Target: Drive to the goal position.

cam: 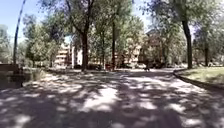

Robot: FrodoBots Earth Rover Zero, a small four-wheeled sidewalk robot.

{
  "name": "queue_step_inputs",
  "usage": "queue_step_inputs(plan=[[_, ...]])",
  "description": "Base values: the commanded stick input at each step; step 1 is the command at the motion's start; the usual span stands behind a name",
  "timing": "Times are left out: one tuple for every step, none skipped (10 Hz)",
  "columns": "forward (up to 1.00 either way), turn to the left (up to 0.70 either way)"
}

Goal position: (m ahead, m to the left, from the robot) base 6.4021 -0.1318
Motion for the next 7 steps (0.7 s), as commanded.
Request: queue_step_inputs(plan=[[0.85, 0.00], [0.85, 0.00], [0.85, 0.00], [0.85, 0.00], [0.85, 0.00], [0.85, 0.00], [0.85, 0.00]])
